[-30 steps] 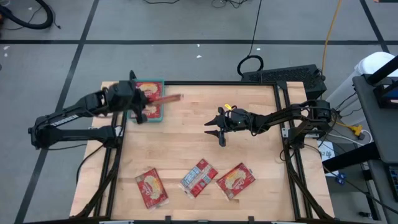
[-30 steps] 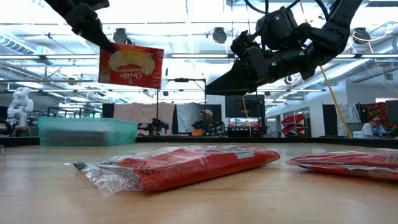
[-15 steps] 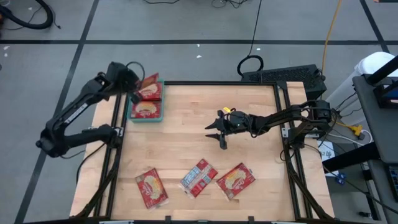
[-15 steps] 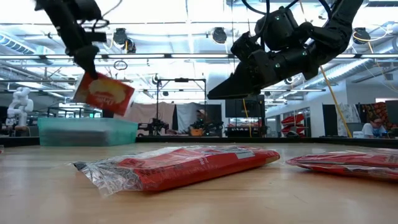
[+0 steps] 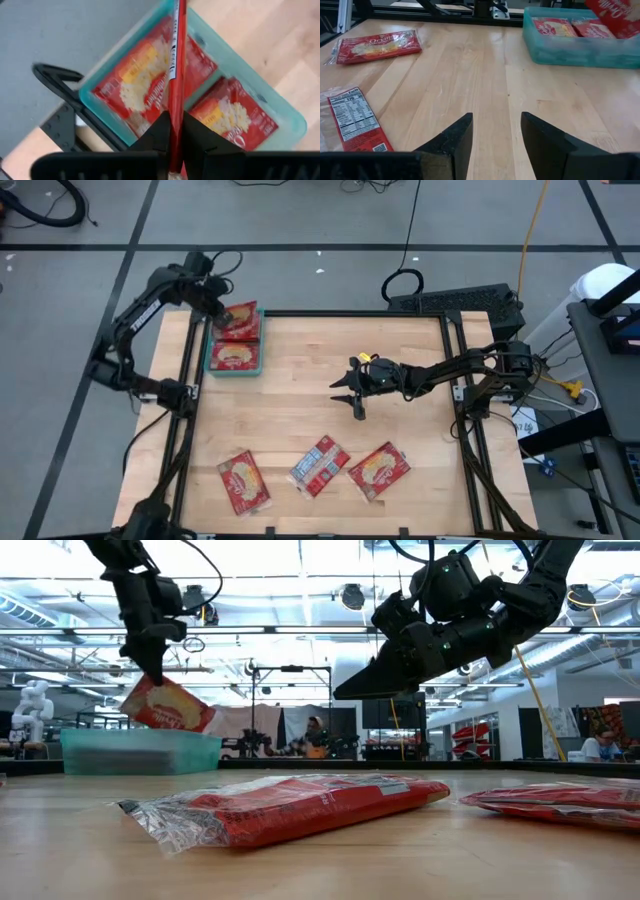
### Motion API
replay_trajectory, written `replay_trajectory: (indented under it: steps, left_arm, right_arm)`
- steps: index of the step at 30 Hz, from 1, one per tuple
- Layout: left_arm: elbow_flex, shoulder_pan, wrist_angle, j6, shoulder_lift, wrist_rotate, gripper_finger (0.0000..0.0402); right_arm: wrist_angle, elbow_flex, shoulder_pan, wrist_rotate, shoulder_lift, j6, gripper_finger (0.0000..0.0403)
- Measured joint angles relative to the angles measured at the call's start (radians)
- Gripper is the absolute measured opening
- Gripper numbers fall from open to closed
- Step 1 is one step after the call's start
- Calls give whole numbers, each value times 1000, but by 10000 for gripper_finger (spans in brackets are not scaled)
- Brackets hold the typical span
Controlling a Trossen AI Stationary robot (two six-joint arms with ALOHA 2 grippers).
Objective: Sort popcorn bags into baskets
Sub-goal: Put the popcorn bag into the blue bin
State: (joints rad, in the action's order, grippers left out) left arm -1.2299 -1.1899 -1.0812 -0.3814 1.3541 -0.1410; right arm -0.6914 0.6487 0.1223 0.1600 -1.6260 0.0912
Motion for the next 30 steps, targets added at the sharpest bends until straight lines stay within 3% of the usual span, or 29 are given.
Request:
replay_trajectory:
  steps: [6, 13, 19, 30]
  left_arm:
    - [-72, -8, -19, 71, 45, 0, 18]
    - [-72, -17, -47, 149, 99, -1, 55]
    - [-72, -16, -37, 151, 154, 7, 60]
    - [-71, 22, 39, 159, 201, 163, 62]
  right_arm:
    - [0, 0, 0, -1, 0, 0, 157]
    - [0, 0, 0, -1, 0, 0, 157]
    - [2, 0, 0, -1, 0, 0, 157]
    - [24, 0, 0, 0, 0, -2, 157]
